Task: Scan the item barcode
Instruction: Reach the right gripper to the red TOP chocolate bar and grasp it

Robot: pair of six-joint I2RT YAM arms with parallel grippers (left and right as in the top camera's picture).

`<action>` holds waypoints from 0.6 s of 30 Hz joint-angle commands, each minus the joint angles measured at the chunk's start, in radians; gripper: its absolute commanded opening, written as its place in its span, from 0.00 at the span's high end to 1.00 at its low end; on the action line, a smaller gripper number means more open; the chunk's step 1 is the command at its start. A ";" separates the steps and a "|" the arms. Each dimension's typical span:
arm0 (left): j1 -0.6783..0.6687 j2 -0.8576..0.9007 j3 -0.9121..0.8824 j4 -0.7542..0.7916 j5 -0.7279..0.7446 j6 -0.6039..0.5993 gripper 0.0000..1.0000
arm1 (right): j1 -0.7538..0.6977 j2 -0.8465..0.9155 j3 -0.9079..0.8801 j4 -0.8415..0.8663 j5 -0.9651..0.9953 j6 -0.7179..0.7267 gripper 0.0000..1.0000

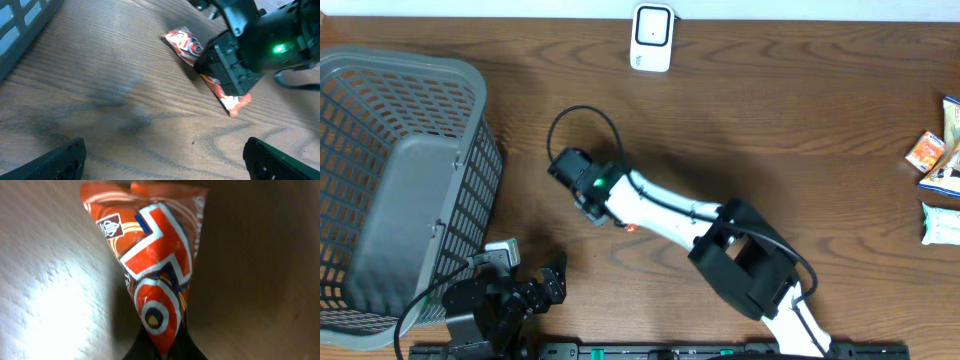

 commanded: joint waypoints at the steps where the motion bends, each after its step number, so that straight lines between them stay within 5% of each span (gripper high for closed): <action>1: 0.002 -0.002 -0.002 -0.003 -0.006 -0.002 0.02 | -0.091 0.059 0.031 -0.108 -0.341 -0.075 0.99; 3: 0.002 -0.002 -0.002 -0.003 -0.006 -0.002 0.02 | -0.204 0.059 0.058 -0.227 -0.697 -0.214 0.99; 4: 0.002 -0.002 -0.002 -0.003 -0.006 -0.002 0.02 | -0.222 0.059 0.058 -0.243 -0.721 -0.232 0.99; 10: 0.002 -0.002 -0.002 -0.003 -0.006 -0.002 0.02 | -0.421 0.059 0.056 -0.336 -0.378 -0.257 0.99; 13: 0.002 -0.002 -0.002 -0.003 -0.006 -0.002 0.02 | -0.470 0.058 0.057 -0.333 -0.367 -0.257 0.98; 15: 0.002 -0.002 -0.002 -0.003 -0.006 -0.002 0.02 | -0.507 0.049 0.057 -0.321 -0.383 -0.256 0.88; 18: 0.002 -0.002 -0.002 -0.003 -0.006 -0.002 0.02 | -0.528 0.026 0.057 -0.308 -0.385 -0.256 0.56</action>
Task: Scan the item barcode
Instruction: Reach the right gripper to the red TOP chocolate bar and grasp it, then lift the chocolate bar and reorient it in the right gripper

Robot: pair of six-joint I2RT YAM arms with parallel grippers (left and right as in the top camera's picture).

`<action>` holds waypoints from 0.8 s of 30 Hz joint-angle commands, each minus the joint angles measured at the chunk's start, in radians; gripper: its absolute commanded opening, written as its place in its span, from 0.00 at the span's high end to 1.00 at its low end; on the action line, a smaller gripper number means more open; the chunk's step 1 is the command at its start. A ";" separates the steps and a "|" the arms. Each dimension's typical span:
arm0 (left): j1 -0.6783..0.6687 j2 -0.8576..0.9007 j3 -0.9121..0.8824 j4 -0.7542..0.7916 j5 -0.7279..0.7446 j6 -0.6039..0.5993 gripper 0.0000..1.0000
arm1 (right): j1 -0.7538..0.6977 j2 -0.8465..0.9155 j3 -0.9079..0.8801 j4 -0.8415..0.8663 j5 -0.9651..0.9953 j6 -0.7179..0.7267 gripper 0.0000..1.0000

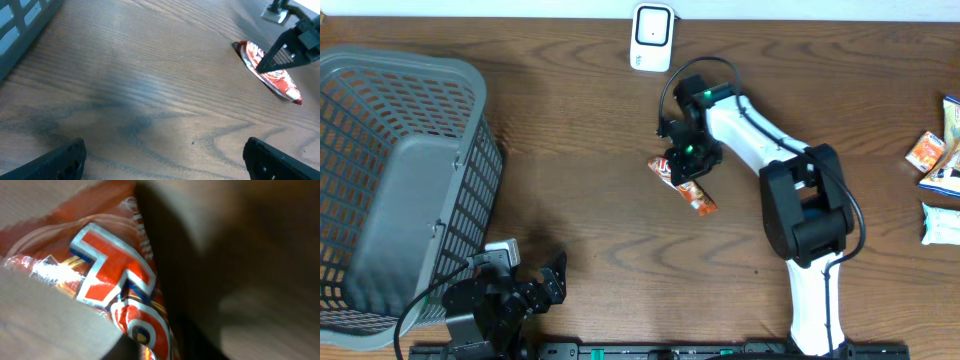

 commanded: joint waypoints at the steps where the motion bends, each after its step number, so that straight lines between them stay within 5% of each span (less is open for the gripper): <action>1: 0.002 -0.002 -0.002 -0.003 -0.006 -0.002 0.02 | -0.019 -0.017 -0.003 0.018 0.078 -0.014 0.50; 4: 0.002 -0.002 -0.002 -0.003 -0.006 -0.002 0.02 | -0.016 -0.061 -0.003 0.034 0.079 -0.014 0.32; 7: 0.002 -0.002 -0.002 -0.003 -0.006 -0.002 0.02 | -0.003 -0.123 -0.003 0.040 0.079 -0.014 0.01; 18: 0.002 -0.002 -0.002 -0.003 -0.006 -0.002 0.02 | 0.130 -0.182 -0.032 0.025 0.256 -0.008 0.01; 24: 0.002 -0.002 -0.002 -0.003 -0.006 -0.002 0.02 | 0.222 -0.182 -0.111 0.030 0.607 0.126 0.01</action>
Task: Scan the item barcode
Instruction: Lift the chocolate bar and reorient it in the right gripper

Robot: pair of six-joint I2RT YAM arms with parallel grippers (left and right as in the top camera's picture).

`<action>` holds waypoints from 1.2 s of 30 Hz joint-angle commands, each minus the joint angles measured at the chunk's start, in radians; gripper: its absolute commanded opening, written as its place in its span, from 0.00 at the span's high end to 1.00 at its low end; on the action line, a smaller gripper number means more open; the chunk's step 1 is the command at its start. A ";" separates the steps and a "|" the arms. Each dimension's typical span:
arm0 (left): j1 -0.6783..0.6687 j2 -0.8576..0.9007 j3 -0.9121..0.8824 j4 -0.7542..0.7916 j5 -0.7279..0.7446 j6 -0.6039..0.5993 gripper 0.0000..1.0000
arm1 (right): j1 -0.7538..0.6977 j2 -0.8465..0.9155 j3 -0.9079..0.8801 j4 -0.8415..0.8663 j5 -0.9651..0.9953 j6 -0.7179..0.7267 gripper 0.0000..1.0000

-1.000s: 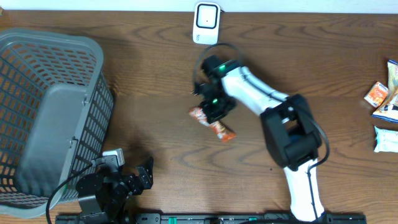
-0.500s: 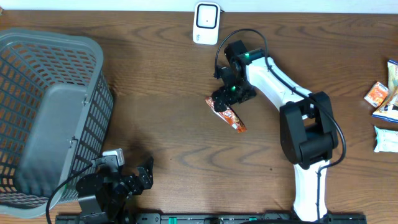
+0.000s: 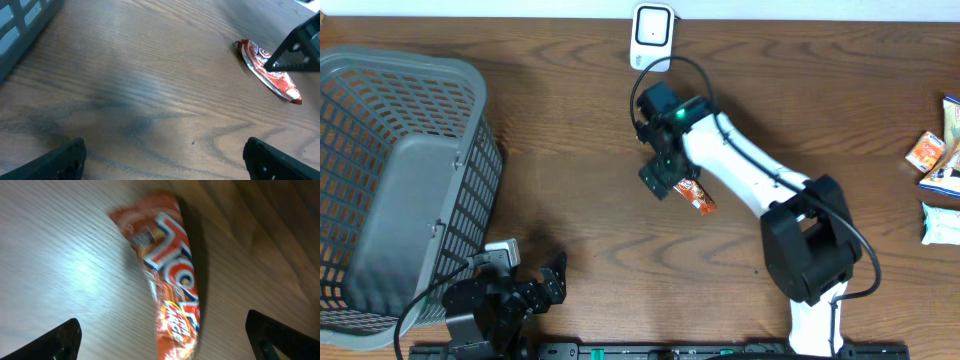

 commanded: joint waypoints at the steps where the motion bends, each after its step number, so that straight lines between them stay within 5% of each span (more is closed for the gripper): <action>1: 0.002 -0.002 -0.002 -0.003 -0.006 -0.002 0.02 | 0.034 -0.005 -0.061 0.014 0.247 0.079 0.01; 19: 0.002 -0.002 -0.002 -0.003 -0.006 -0.002 0.02 | 0.023 -0.005 -0.384 0.306 0.292 -0.051 0.18; 25: 0.002 -0.002 -0.002 -0.003 -0.006 -0.002 0.02 | 0.019 -0.005 -0.428 0.333 0.285 -0.052 0.42; 26: 0.002 -0.002 -0.002 -0.003 -0.006 -0.002 0.02 | 0.019 -0.005 -0.428 0.336 0.278 -0.054 0.76; 28: 0.002 -0.002 -0.002 -0.003 -0.006 -0.002 0.02 | 0.019 -0.005 -0.428 0.345 0.259 -0.053 0.99; 36: 0.002 -0.002 -0.002 -0.003 -0.006 -0.002 0.02 | -0.031 -0.007 -0.399 0.312 0.017 -0.092 0.99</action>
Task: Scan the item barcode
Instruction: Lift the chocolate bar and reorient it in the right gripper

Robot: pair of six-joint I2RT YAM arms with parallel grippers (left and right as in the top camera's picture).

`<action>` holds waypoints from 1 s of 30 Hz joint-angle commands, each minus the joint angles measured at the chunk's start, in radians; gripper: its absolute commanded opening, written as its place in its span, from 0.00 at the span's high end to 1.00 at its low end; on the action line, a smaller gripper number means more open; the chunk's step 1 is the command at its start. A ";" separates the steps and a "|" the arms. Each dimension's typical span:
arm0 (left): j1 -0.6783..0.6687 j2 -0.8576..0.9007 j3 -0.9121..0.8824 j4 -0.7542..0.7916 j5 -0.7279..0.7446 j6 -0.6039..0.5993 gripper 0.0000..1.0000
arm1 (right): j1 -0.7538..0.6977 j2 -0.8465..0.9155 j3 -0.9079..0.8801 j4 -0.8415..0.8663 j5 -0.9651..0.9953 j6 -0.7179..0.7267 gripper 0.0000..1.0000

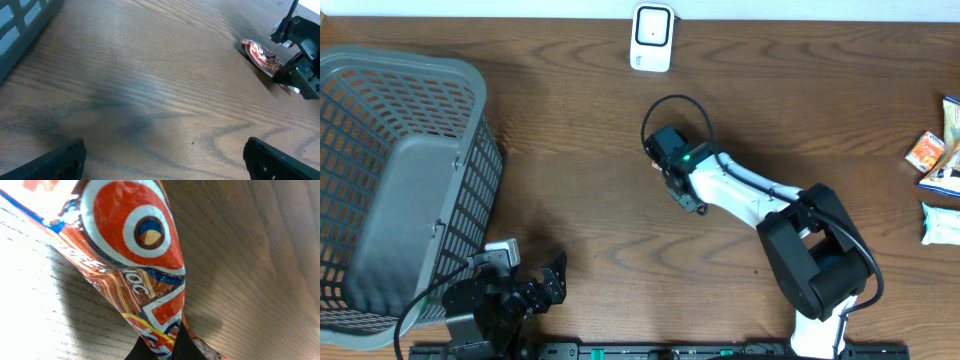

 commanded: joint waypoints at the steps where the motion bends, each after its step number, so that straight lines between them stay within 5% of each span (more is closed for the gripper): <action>1: 0.002 -0.002 -0.002 -0.003 -0.006 -0.002 0.02 | -0.053 0.070 -0.003 -0.057 -0.279 -0.026 0.99; 14: 0.002 -0.002 -0.002 -0.003 -0.006 -0.002 0.02 | -0.325 0.041 0.164 -0.403 -1.362 -0.414 0.99; 25: 0.002 -0.002 -0.002 -0.003 -0.006 -0.002 0.02 | -0.333 0.041 0.164 -0.838 -1.624 -1.157 0.99; 30: 0.002 -0.002 -0.002 -0.003 -0.006 -0.002 0.02 | -0.333 0.041 0.164 -0.953 -1.621 -1.332 0.99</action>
